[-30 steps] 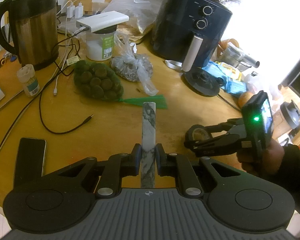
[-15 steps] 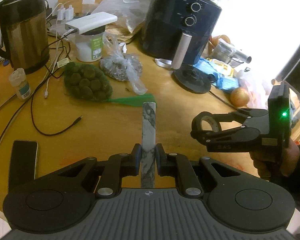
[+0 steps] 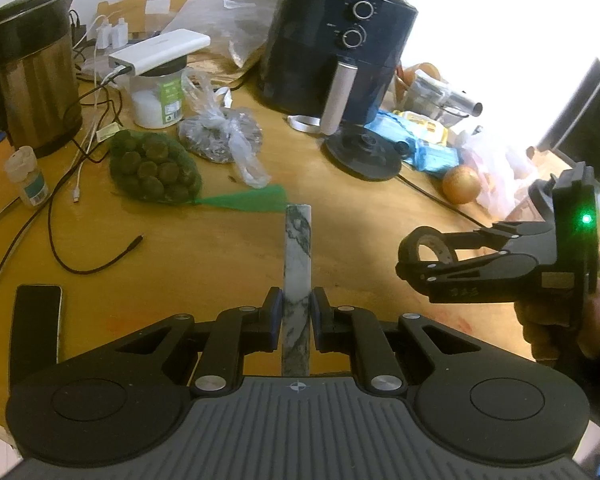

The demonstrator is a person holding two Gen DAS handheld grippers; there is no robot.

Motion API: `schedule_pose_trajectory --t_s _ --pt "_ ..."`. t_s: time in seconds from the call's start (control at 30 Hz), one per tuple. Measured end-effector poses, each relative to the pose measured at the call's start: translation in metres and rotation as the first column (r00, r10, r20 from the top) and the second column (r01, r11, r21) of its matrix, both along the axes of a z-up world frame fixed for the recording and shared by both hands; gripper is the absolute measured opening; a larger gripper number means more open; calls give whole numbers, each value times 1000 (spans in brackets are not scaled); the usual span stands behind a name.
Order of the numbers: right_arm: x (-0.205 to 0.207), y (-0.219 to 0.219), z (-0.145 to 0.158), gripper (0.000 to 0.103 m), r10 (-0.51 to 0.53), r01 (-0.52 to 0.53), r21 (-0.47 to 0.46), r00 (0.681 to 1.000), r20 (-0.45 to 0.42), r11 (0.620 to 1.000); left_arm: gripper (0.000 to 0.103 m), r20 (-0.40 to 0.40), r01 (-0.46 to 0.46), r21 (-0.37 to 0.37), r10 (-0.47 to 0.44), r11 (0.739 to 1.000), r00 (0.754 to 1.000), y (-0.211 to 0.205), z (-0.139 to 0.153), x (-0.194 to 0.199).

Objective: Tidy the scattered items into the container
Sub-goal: 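Carry the strip with the left gripper toward the box while the right gripper carries the tape roll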

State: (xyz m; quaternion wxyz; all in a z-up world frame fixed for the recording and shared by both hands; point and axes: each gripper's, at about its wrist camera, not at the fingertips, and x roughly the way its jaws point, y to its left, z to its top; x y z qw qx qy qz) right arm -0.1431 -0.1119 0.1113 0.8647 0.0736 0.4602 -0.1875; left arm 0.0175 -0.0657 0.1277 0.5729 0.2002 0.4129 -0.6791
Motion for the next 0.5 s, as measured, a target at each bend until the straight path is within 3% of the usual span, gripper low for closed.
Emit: schedule_pose_trajectory --t_s 0.5 --pt "-58 7 33 75 -114 112 33 992 58 993 16 -12 74 5 -74 997 997 12 6 -27"
